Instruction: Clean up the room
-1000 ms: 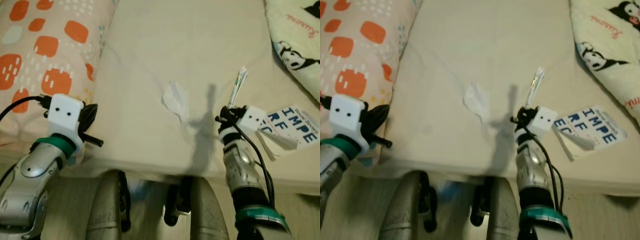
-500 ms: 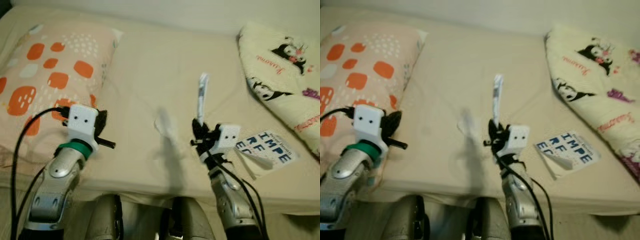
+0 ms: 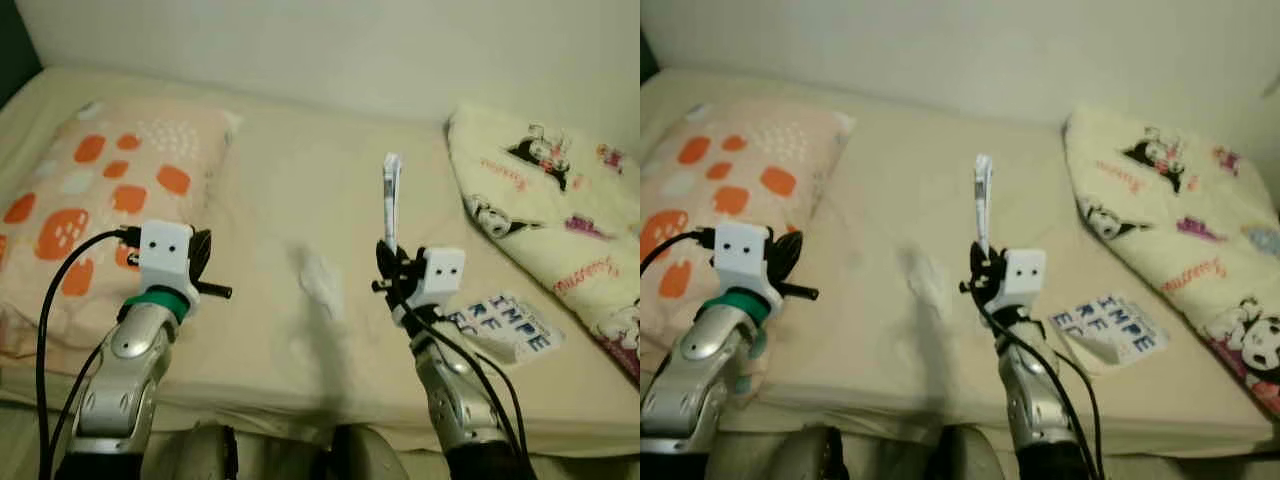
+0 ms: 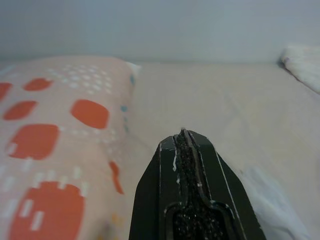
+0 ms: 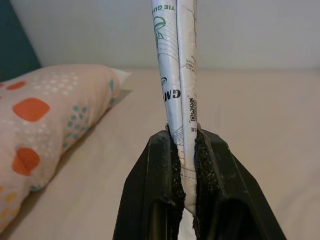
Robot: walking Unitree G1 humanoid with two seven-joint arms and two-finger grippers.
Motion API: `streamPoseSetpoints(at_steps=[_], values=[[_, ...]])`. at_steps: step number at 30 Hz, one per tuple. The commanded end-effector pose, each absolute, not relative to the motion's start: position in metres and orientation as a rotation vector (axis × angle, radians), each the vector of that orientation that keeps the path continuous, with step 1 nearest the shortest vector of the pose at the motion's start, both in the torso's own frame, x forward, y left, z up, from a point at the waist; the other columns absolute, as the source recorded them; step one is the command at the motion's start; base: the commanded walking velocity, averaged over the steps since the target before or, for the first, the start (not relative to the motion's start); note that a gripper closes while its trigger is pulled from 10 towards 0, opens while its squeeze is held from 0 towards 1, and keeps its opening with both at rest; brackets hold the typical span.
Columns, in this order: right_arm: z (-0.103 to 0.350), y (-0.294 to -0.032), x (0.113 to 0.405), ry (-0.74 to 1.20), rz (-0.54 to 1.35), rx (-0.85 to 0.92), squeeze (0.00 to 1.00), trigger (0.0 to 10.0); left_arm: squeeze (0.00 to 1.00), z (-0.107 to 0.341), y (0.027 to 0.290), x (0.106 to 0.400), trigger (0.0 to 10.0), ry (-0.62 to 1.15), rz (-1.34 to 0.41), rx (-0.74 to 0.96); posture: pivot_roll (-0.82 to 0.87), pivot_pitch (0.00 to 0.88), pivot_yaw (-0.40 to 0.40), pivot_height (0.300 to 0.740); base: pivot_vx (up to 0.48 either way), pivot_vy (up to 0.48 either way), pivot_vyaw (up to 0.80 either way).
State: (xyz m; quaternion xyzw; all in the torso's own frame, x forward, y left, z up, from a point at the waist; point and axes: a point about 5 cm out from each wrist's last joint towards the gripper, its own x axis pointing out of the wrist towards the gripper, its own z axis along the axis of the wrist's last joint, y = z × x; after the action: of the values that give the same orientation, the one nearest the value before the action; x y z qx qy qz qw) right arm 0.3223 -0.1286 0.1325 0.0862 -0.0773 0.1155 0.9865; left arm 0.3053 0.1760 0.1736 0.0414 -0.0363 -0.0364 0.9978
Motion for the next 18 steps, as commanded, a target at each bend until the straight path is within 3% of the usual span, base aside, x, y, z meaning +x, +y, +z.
streamPoseSetpoints(at_steps=[1,10,18], values=[[0.1245,-0.1303,0.3199,-0.115,0.225,0.17,0.0,10.0,0.0,0.1652,0.1762,0.306,10.0,-0.04,-0.062,0.084,0.1,0.012,-0.076,0.676,0.0,0.0,0.0],[0.1191,-0.1316,0.3185,-0.099,0.21,0.169,0.0,10.0,0.0,0.1591,0.1732,0.3093,10.0,-0.039,-0.078,0.095,0.09,0.024,-0.068,0.716,0.0,0.0,0.0],[0.1175,-0.1318,0.319,-0.092,0.196,0.174,0.0,10.0,0.0,0.1566,0.1741,0.3117,10.0,-0.038,-0.07,0.104,0.09,0.024,-0.067,0.726,0.0,0.0,0.0]])
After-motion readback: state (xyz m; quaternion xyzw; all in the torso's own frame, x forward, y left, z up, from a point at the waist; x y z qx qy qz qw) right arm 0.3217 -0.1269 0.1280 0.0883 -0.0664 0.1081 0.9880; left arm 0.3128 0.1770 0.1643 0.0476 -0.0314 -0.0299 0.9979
